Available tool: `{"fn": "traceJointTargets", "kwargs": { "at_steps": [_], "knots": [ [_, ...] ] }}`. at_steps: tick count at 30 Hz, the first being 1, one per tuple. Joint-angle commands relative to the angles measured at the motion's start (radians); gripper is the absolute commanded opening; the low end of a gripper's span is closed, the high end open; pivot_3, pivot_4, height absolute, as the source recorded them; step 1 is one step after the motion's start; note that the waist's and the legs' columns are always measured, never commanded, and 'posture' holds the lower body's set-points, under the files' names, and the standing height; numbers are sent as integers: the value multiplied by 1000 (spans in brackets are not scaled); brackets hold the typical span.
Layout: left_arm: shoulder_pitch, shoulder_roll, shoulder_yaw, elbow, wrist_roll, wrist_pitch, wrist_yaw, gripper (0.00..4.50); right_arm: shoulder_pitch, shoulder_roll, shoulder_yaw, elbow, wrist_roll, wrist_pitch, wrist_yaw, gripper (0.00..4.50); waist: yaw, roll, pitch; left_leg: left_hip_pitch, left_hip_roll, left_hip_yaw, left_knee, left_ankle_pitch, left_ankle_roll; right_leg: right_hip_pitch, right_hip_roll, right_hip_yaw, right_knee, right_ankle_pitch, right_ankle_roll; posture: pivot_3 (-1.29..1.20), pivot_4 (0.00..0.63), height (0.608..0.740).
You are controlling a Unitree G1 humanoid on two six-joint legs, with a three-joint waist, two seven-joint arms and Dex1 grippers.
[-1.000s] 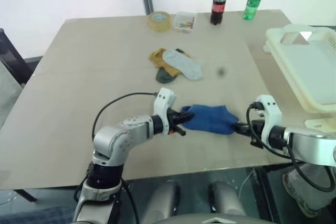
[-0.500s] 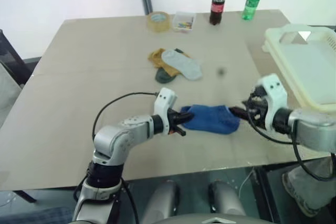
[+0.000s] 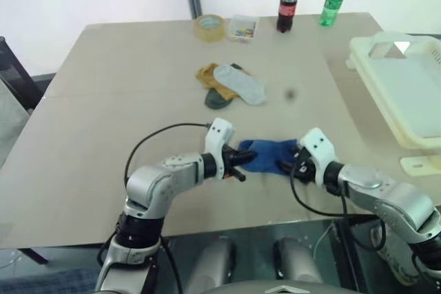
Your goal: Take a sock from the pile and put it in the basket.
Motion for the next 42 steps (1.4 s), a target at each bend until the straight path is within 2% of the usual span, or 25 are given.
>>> {"fn": "traceJointTargets", "kwargs": {
  "at_steps": [1, 3, 5, 6, 7, 13, 23, 27, 36, 42],
  "knots": [
    [2, 12, 21, -32, -23, 2, -14, 1882, 15, 24, -39, 5, -45, 13, 29, 2916, 0, 0, 0, 0, 0, 0, 0, 0, 0, 0, 0, 0, 0, 0, 0, 0, 150, 740],
    [-2, 21, 36, -19, -10, -2, 2, 2929, 24, 42, -42, 9, -70, 28, 35, 2916, 0, 0, 0, 0, 0, 0, 0, 0, 0, 0, 0, 0, 0, 0, 0, 0, 150, 740],
    [-9, 6, 83, 5, -31, 26, 26, 3757, 34, 59, -45, 10, -89, 45, 37, 2916, 0, 0, 0, 1, 0, 0, 0, 0, 0, 0, 0, 0, 0, 0, 0, 0, 150, 740],
    [-13, -5, 112, 13, -52, 50, 35, 4149, 38, 66, -47, 11, -99, 50, 40, 2916, 0, 0, 0, 1, 0, 0, 0, 0, 0, 0, 0, 0, 0, 0, 0, 0, 150, 740],
    [-15, -12, 134, 18, -68, 70, 40, 4330, 43, 73, -48, 10, -108, 56, 44, 2916, 0, 0, 0, 1, 0, 0, 0, 0, 0, 1, 0, 0, 0, 0, 0, 0, 150, 740],
    [-27, 52, 163, 68, -54, 110, 31, 4330, 56, 107, -48, 5, -154, 89, 63, 2916, -1, -1, -2, 2, 0, 0, 0, 0, 0, 1, 0, 0, 0, 0, 0, 0, 150, 740],
    [-56, 83, 90, 133, -37, 169, 23, 4330, 58, 160, -50, -4, -221, 125, 86, 2916, -1, -3, -7, 7, 0, -1, 0, 0, 0, 4, 0, -1, 0, 0, 0, 0, 150, 740],
    [-82, 87, 101, 145, -12, 127, 32, 4330, 69, 168, -55, -8, -246, 130, 97, 2916, 0, -3, -7, 15, 0, -1, -2, -3, 4, 13, 0, -1, -1, 0, 0, 0, 150, 740],
    [-97, 157, 66, 169, 15, 124, 9, 4330, 82, 201, -61, -14, -278, 143, 103, 2916, -4, -3, -7, 17, 0, -1, -3, -3, 4, 14, 0, 0, -1, 0, 0, 0, 150, 740],
    [-92, 87, 66, 194, -26, 192, 24, 4330, 82, 215, -63, -11, -295, 148, 107, 2916, -3, -3, -8, 17, 0, -1, -3, -3, 4, 14, 0, 0, -1, 0, 0, 0, 150, 740]
  ]
}}
